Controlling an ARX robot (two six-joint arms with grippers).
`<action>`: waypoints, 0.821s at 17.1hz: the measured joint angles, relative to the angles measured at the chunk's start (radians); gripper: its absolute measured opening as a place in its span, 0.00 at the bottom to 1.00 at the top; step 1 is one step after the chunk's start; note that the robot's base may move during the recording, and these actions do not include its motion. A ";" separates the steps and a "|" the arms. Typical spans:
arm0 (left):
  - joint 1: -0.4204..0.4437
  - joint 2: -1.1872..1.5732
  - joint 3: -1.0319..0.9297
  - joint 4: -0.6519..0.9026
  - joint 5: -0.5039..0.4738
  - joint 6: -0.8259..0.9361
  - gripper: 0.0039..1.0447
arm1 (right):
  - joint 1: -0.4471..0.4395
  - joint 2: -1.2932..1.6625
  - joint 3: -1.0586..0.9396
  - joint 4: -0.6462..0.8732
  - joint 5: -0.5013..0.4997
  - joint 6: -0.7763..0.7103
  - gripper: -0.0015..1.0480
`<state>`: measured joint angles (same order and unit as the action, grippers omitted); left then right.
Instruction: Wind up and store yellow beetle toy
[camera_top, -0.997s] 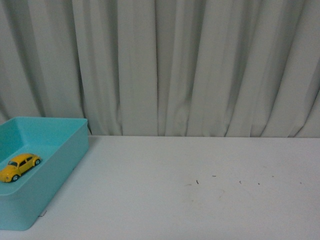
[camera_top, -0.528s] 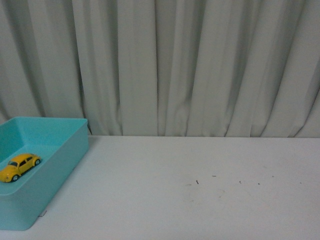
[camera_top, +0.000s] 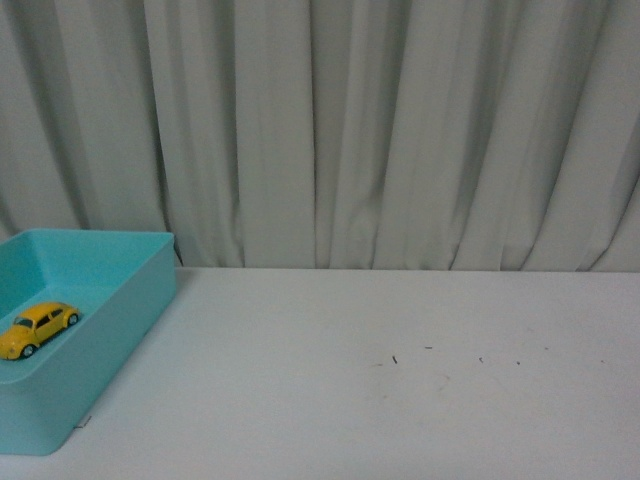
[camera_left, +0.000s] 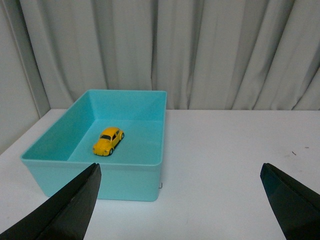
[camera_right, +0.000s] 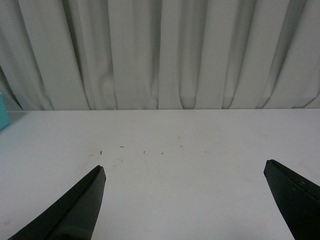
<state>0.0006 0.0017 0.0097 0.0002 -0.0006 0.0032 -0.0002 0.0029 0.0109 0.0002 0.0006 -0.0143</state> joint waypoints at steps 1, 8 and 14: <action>0.000 0.000 0.000 -0.002 0.000 0.000 0.94 | 0.000 0.000 0.000 0.000 0.000 0.000 0.94; 0.000 0.000 0.000 -0.003 -0.001 0.000 0.94 | 0.000 0.000 0.000 -0.003 0.000 0.000 0.94; 0.000 0.000 0.000 -0.003 0.000 0.000 0.94 | 0.000 0.000 0.000 -0.005 0.000 0.002 0.94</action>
<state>0.0006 0.0017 0.0097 -0.0029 -0.0002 0.0029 -0.0002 0.0029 0.0109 -0.0048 0.0006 -0.0120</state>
